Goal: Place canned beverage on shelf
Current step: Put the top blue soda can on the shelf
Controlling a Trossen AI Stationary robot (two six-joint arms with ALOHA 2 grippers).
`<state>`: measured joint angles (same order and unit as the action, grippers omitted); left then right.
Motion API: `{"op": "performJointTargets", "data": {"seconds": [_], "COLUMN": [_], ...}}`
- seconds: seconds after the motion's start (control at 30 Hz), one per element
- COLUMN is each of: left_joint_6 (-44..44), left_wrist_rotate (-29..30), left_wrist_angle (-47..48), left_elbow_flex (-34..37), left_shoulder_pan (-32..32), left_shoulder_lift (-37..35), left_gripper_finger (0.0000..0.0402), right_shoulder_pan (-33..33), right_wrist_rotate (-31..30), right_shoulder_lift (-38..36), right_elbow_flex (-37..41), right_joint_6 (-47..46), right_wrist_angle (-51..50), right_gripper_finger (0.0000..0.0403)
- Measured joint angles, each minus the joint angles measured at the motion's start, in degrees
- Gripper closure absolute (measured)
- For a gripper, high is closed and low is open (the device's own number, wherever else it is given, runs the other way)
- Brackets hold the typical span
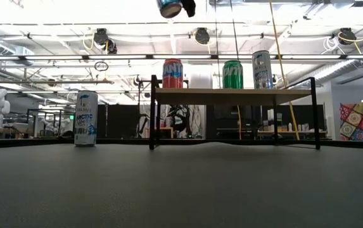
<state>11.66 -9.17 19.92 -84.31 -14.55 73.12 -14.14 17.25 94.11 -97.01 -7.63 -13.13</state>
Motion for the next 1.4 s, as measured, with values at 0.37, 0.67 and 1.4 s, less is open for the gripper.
{"op": "performJointTargets", "data": {"seconds": [0.37, 0.67, 1.4], "left_joint_6": [-0.1, -2.4, -4.8], "left_wrist_rotate": [-0.1, -0.3, 1.2], "left_wrist_angle": [0.2, 2.3, 7.5], "left_elbow_flex": [0.3, 0.3, 0.3], "left_shoulder_pan": [0.1, -0.1, -1.9], "left_shoulder_lift": [0.9, -2.2, -3.9], "left_gripper_finger": [0.0130, 0.0130, 0.0130], "right_shoulder_pan": [0.3, 1.5, 4.5], "right_wrist_rotate": [0.7, 0.1, -14.4], "right_shoulder_lift": [0.1, 0.1, -21.9], "right_elbow_flex": [0.1, 0.1, 22.4], "right_joint_6": [2.2, 0.4, -9.4], "right_wrist_angle": [-8.5, -8.2, -3.8], "right_gripper_finger": [0.0170, 0.0170, 0.0168]}}
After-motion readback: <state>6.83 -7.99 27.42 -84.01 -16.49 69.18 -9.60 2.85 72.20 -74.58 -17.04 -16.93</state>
